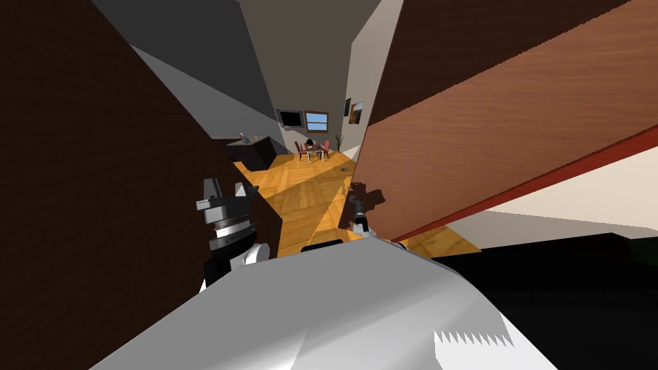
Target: Push the door open
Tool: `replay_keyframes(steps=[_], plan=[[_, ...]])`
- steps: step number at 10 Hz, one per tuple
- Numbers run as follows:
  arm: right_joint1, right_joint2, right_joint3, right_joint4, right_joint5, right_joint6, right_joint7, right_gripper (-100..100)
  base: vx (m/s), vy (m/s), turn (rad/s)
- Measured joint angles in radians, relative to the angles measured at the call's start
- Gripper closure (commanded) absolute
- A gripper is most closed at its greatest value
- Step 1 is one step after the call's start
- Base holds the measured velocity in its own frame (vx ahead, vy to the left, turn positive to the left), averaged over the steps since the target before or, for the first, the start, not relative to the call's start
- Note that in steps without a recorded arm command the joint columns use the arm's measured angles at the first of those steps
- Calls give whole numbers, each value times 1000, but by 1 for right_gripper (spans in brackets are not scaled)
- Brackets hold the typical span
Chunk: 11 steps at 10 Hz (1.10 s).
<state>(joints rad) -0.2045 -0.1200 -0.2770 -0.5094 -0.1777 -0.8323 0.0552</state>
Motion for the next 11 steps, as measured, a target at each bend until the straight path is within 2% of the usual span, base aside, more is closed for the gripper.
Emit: replay_keyframes(steps=[2, 3, 5, 7, 10, 11], plan=[[4, -7, -20, 5, -12, -5, 5, 100, 179, 81, -75], [17, -5, -31, -22, -18, 6, 12, 100, 166, 49, -63], [20, -8, -43, -30, -25, 12, 18, 100, 92, 18, -35], [23, -8, -56, -17, -33, 8, 23, 100, 203, 5, -38], [44, -7, -86, -51, -52, 24, 38, 100, 228, 0, -48], [40, -9, -98, -47, -60, 21, 44, 100, 180, -13, -38]])
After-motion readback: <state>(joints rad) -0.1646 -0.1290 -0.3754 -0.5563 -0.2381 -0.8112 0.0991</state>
